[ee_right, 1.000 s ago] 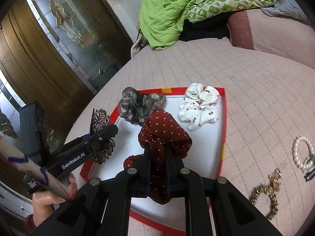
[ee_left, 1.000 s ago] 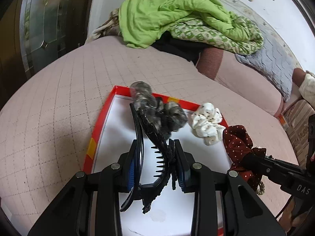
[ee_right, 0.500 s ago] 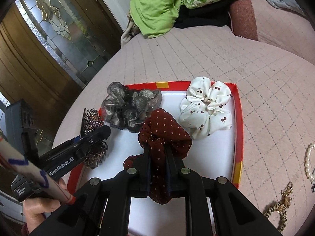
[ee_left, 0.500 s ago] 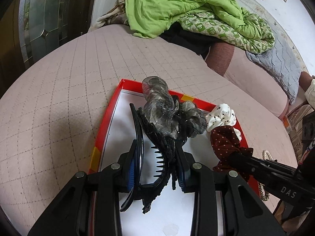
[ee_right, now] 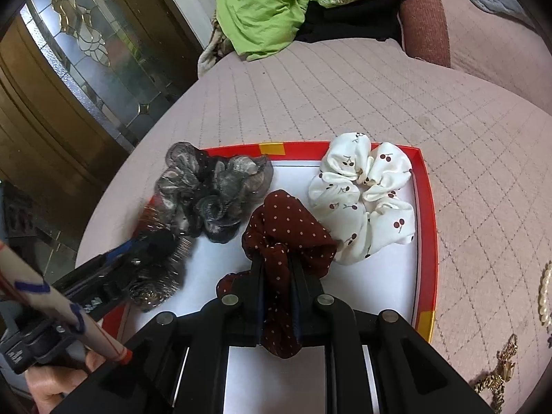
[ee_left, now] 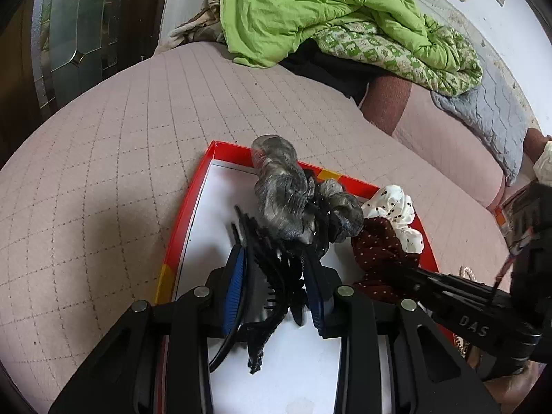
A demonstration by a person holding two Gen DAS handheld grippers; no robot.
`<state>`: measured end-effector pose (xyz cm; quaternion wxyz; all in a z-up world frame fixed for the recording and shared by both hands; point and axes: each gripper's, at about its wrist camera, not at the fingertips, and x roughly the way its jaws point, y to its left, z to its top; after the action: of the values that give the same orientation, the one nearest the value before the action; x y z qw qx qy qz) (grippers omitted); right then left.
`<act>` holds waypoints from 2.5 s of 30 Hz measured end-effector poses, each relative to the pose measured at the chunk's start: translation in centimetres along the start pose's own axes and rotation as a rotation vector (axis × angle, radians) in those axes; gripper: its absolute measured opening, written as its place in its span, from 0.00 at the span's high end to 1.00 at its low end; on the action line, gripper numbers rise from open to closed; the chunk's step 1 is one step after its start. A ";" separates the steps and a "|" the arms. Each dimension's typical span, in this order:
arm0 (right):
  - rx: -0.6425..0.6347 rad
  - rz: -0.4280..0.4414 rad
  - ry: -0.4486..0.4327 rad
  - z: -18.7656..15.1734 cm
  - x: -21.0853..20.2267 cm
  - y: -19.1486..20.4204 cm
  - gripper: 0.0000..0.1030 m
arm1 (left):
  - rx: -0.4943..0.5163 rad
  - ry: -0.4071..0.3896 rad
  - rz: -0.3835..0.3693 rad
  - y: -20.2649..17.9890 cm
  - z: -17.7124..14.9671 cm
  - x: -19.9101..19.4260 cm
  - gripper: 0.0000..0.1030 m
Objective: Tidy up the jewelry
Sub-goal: 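Carry the claw clip and red scrunchie to the tray and release both, then move the right gripper to the black beaded bracelet beside the pearls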
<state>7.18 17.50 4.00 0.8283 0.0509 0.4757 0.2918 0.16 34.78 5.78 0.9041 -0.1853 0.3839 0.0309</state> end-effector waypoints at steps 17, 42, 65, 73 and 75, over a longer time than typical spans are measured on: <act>-0.029 0.001 -0.008 -0.1 -0.2 0.3 0.59 | -0.001 -0.041 -0.011 -0.5 0.2 -0.7 0.61; 0.166 0.071 -0.181 -4.9 -13.1 -9.2 0.58 | 0.166 -0.157 -0.171 -11.8 -2.0 -4.0 0.58; 0.506 -0.094 -0.319 -12.1 -22.2 -27.9 0.58 | 0.491 0.220 -0.203 -27.0 -11.9 3.5 0.58; 0.538 -0.088 -0.331 -13.1 -23.4 -30.1 0.58 | 0.507 0.227 -0.164 -27.5 -12.4 4.6 0.58; 0.545 -0.089 -0.333 -13.1 -23.6 -30.4 0.58 | 0.504 0.225 -0.171 -27.4 -12.2 4.5 0.58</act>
<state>0.81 -22.66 3.73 0.8625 0.2968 0.3962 0.1048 0.38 4.53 3.36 0.8726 0.0112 0.4605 -0.1625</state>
